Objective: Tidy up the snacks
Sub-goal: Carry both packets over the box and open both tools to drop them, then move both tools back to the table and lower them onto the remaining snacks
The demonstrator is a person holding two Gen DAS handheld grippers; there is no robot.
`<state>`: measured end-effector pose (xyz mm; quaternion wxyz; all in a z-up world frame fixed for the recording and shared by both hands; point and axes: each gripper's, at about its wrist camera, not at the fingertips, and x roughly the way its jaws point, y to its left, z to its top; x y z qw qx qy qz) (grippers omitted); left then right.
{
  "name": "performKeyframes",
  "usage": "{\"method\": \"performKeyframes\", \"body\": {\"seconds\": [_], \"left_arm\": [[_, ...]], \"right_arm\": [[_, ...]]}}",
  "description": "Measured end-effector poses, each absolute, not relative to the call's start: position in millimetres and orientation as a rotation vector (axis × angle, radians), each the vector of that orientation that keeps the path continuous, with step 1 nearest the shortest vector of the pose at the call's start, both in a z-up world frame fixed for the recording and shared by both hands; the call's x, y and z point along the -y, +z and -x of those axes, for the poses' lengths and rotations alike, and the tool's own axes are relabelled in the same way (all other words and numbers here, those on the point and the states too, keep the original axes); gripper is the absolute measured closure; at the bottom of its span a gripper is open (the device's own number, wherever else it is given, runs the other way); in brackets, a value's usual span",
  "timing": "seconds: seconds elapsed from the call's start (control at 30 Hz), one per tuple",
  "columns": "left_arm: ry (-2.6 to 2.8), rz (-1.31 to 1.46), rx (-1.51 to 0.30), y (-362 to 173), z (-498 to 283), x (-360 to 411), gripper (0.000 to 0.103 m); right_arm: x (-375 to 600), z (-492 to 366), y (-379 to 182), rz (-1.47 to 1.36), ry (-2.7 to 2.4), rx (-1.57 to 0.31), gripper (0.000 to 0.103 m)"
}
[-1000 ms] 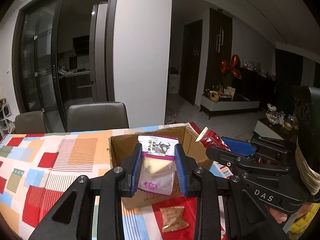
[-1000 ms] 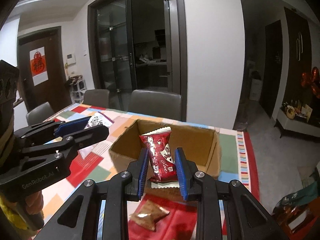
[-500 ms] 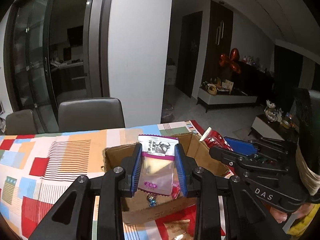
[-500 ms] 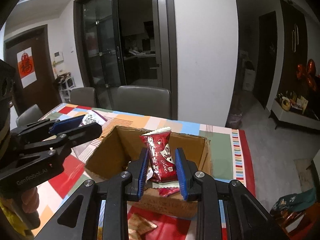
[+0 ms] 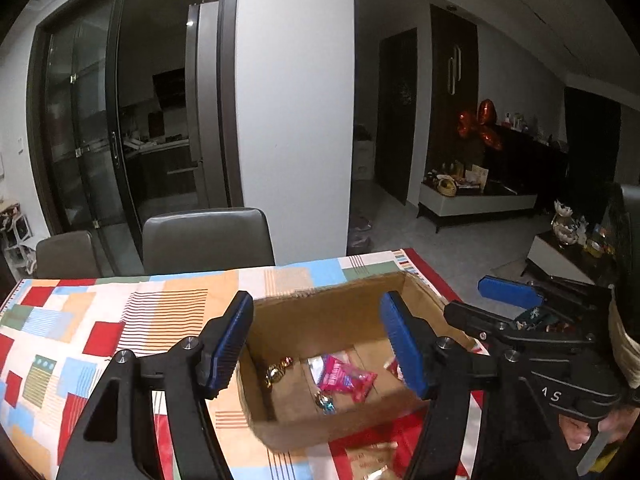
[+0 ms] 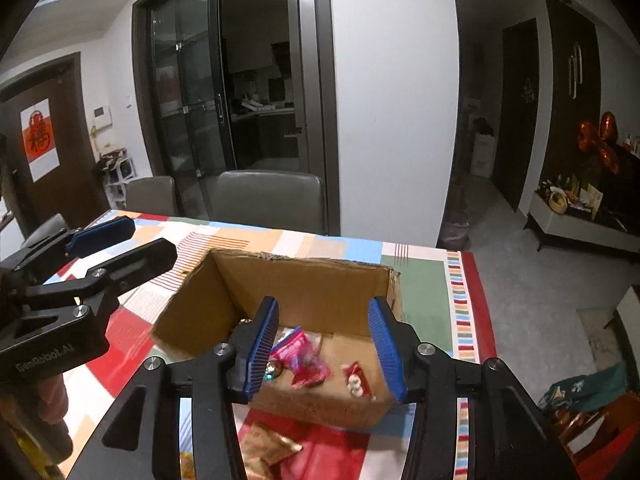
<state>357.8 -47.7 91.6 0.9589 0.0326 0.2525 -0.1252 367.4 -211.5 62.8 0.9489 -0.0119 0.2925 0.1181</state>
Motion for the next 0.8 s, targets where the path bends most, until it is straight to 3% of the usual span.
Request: {"method": "performKeyframes", "body": {"seconds": [0.8], "left_arm": [[-0.353,-0.165,-0.512,64.7,-239.3,63.6,0.038]], "right_arm": [[226.4,-255.9,29.7,0.03,0.309,-0.616,0.055]]}}
